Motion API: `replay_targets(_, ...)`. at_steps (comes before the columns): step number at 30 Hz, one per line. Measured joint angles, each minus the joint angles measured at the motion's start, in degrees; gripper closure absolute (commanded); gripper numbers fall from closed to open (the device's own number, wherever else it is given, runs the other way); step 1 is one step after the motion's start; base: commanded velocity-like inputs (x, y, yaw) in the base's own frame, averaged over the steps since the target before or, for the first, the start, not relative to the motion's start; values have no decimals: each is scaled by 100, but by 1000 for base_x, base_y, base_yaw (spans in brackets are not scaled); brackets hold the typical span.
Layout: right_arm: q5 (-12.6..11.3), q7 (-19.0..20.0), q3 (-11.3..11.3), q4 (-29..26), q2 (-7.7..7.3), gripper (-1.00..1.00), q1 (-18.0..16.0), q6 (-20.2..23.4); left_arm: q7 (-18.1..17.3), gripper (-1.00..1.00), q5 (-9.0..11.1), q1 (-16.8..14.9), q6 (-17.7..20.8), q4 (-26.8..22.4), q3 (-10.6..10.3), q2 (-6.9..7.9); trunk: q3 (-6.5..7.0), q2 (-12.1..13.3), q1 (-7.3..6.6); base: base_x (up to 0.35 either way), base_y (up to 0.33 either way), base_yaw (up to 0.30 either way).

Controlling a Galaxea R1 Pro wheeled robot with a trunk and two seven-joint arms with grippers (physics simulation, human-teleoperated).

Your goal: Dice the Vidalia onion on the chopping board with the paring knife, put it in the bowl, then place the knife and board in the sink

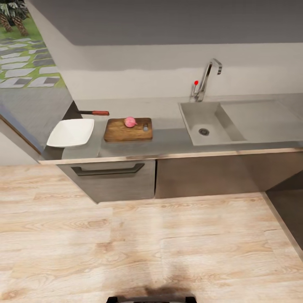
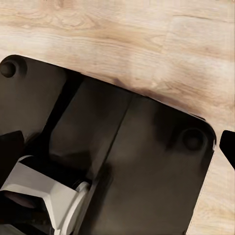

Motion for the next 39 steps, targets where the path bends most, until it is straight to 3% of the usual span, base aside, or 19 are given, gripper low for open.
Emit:
replay_targets(17, -4, -16, -11, -2, 0, -100, 0, 4, 1, -100, -3, 0, -8, 1, 7, 10, 0, 1, 3, 9, 281, 0)
replay_targets(25, 7, -239, -11, 1, 0, -100, -1, 3, 8, -100, -3, 0, -8, 1, 11, 10, 0, 0, 1, 9, 290, 0)
replay_targets(35, -33, -1092, -8, -454, -1, -100, 2, 6, 9, -100, -5, 0, -4, -1, 6, 11, 0, 0, 2, 15, 56, 0)
replay_targets(39, -53, -1250, -11, -526, 4, -100, 2, 1, 9, -100, -4, 0, 1, -1, 11, 11, 0, 0, 2, 1, 2, 0)
